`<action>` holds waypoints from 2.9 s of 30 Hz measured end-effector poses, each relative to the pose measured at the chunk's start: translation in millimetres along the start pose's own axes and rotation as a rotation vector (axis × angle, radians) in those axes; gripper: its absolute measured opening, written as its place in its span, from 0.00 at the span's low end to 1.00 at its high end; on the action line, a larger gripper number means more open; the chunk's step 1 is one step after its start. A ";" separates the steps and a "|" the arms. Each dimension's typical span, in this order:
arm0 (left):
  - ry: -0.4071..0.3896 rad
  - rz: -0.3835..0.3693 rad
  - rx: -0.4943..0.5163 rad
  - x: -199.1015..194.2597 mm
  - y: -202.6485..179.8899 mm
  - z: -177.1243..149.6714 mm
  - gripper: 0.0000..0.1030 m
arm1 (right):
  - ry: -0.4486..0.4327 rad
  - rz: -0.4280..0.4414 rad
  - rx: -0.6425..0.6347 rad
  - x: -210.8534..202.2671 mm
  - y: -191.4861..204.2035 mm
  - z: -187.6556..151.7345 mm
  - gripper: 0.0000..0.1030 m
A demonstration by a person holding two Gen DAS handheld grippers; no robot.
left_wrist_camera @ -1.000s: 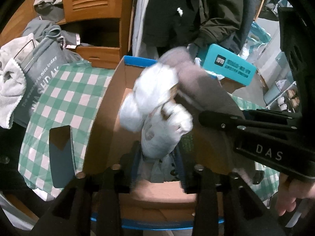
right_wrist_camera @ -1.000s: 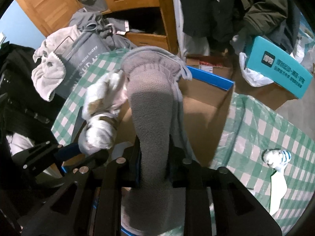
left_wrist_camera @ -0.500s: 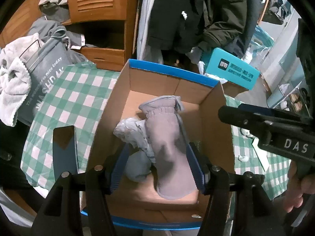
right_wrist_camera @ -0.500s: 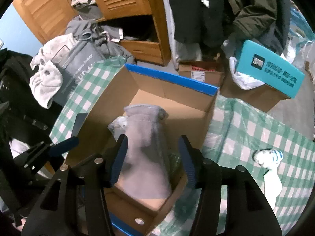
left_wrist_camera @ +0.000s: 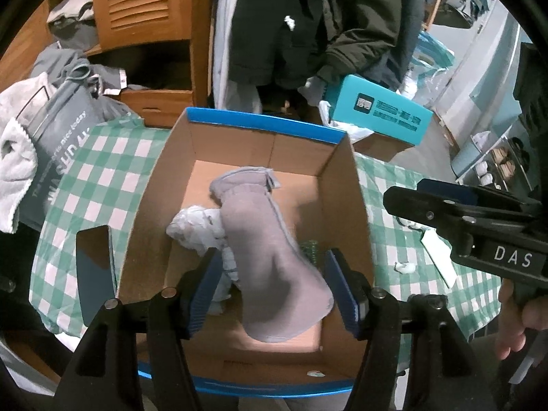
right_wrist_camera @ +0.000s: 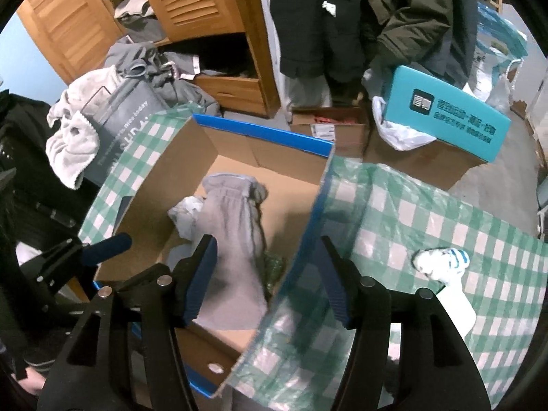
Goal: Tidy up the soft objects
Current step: 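Open both tools and withdraw them from the box back over the table, then lower the right tool onto the light green foam sheet and close on its edge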
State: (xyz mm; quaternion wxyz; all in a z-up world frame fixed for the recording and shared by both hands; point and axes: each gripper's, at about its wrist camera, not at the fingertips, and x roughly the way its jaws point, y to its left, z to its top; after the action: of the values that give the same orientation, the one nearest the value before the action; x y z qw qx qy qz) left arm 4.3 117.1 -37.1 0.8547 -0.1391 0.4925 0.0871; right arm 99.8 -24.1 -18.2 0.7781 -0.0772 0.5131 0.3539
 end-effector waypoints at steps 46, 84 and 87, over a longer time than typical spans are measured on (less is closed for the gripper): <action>0.118 -0.108 0.246 48.6 -164.0 -13.0 0.69 | 0.001 -0.112 0.242 -42.2 -188.2 -93.7 0.66; 0.302 -0.120 0.272 145.1 -204.8 -23.1 0.69 | 0.254 -0.213 0.239 50.3 -269.3 -153.4 0.66; 0.311 -0.124 0.268 147.4 -205.0 -23.2 0.70 | 0.259 -0.220 0.238 54.8 -274.8 -156.4 0.67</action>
State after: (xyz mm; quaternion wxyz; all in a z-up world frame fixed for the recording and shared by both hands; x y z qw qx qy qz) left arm 117.7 -82.6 -144.7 0.7831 -0.0662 0.6159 -0.0544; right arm 168.8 -276.5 -203.9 0.7433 -0.0850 0.6355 0.1907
